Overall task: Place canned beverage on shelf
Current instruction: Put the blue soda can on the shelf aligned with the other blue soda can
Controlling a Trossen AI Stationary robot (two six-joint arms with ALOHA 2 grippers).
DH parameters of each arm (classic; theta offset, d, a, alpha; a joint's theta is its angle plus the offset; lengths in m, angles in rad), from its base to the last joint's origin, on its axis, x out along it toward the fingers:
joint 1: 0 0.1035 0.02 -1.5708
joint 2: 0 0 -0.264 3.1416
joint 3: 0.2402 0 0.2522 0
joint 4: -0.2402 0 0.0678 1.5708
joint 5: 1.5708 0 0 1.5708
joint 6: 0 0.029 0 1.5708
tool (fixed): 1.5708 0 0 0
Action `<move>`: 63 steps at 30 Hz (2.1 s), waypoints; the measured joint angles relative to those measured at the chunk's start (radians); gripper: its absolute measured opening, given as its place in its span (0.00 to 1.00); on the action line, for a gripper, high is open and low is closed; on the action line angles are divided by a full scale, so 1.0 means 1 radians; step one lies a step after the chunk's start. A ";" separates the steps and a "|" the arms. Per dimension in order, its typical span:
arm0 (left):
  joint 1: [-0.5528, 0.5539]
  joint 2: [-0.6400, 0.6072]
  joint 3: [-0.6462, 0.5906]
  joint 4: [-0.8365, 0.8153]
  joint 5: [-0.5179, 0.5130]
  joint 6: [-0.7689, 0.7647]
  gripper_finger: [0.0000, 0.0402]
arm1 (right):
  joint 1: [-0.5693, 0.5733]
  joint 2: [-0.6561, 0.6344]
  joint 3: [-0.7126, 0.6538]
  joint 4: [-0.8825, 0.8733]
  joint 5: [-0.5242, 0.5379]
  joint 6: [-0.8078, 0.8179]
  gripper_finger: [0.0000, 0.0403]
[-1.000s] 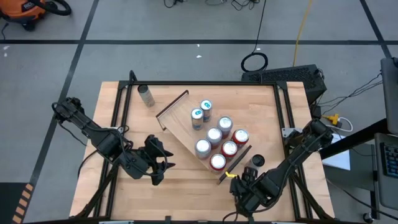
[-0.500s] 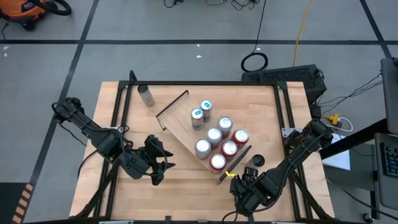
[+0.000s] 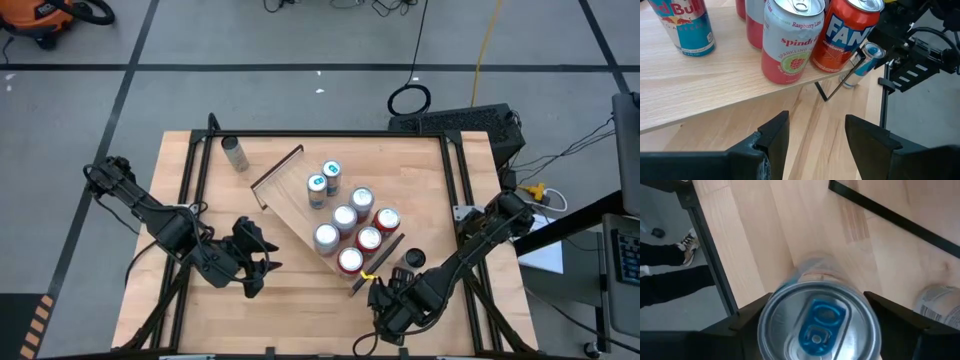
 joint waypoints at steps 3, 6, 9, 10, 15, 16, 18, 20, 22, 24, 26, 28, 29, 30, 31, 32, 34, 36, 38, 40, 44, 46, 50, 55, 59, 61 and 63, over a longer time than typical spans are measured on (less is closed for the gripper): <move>0.000 0.000 0.000 0.000 -0.001 -0.001 0.48 | 0.000 0.000 -0.001 0.004 -0.004 0.005 0.67; 0.000 0.000 0.000 0.000 -0.001 -0.001 0.48 | 0.000 0.000 -0.001 0.024 -0.012 0.005 0.65; 0.000 0.000 0.000 0.000 -0.001 -0.001 0.48 | 0.000 0.000 -0.001 0.032 -0.018 0.010 0.61; 0.000 0.000 0.000 0.000 -0.001 -0.001 0.48 | 0.000 0.000 -0.001 0.033 -0.018 0.015 0.59; -0.001 0.000 0.000 0.000 -0.001 -0.002 0.48 | 0.000 0.000 0.015 0.034 -0.022 0.024 0.52; -0.001 0.000 0.000 0.000 -0.001 -0.002 0.48 | 0.000 0.000 0.021 0.035 -0.022 0.025 0.51; -0.001 0.000 0.000 0.000 -0.001 -0.002 0.48 | 0.000 0.000 0.039 0.035 -0.022 0.035 0.51; -0.001 0.000 0.000 0.000 -0.001 -0.002 0.48 | -0.001 0.000 0.059 0.036 -0.022 0.045 0.51; -0.001 0.000 0.000 0.001 0.001 -0.002 0.48 | -0.002 0.000 0.083 0.035 -0.022 0.060 0.51; -0.001 0.000 0.000 0.006 0.007 -0.002 0.48 | -0.002 0.000 0.114 0.035 -0.022 0.077 0.51; 0.000 0.000 0.000 0.022 0.022 -0.003 0.48 | -0.002 0.000 0.149 0.036 -0.022 0.093 0.51; -0.001 0.000 0.000 0.045 0.033 -0.005 0.48 | -0.003 0.000 0.184 0.036 -0.022 0.112 0.51; -0.001 0.000 0.000 0.062 0.036 -0.005 0.48 | -0.003 0.000 0.203 0.036 -0.022 0.121 0.51; -0.001 0.000 0.000 0.082 0.043 -0.004 0.48 | -0.004 0.000 0.223 0.037 -0.022 0.128 0.51; -0.001 0.000 0.000 0.103 0.049 -0.002 0.48 | -0.004 0.000 0.241 0.040 -0.022 0.137 0.51; -0.001 0.000 0.000 0.121 0.056 -0.001 0.48 | -0.004 0.000 0.259 0.044 -0.022 0.147 0.51; -0.001 0.000 0.000 0.160 0.066 0.005 0.48 | -0.004 0.000 0.295 0.056 -0.020 0.167 0.52; -0.001 0.000 0.000 0.205 0.076 0.027 0.48 | -0.007 0.000 0.324 0.074 -0.020 0.184 0.52; -0.001 0.000 0.000 0.245 0.080 0.048 0.48 | -0.010 0.000 0.351 0.097 -0.018 0.196 0.52; -0.010 0.000 0.000 0.286 0.069 0.078 0.48 | -0.019 0.000 0.369 0.134 -0.017 0.196 0.52; -0.021 0.000 0.000 0.350 0.048 0.133 0.48 | -0.048 0.000 0.383 0.214 -0.017 0.196 0.52; -0.021 0.000 0.000 0.372 0.039 0.141 0.48 | -0.064 0.000 0.383 0.264 -0.017 0.193 0.52; -0.026 0.000 0.000 0.380 0.029 0.142 0.48 | -0.099 0.000 0.384 0.350 -0.017 0.160 0.52; -0.027 0.000 0.000 0.383 0.025 0.144 0.48 | -0.145 0.000 0.384 0.428 -0.017 0.135 0.52; -0.028 0.001 0.017 0.398 0.009 0.203 0.48 | -0.184 0.000 0.384 0.450 -0.017 0.150 0.52; -0.033 0.001 0.045 0.400 0.004 0.263 0.48 | -0.204 0.000 0.384 0.454 -0.017 0.165 0.52; -0.034 0.001 0.080 0.401 -0.005 0.330 0.48 | -0.226 0.000 0.384 0.458 -0.017 0.172 0.52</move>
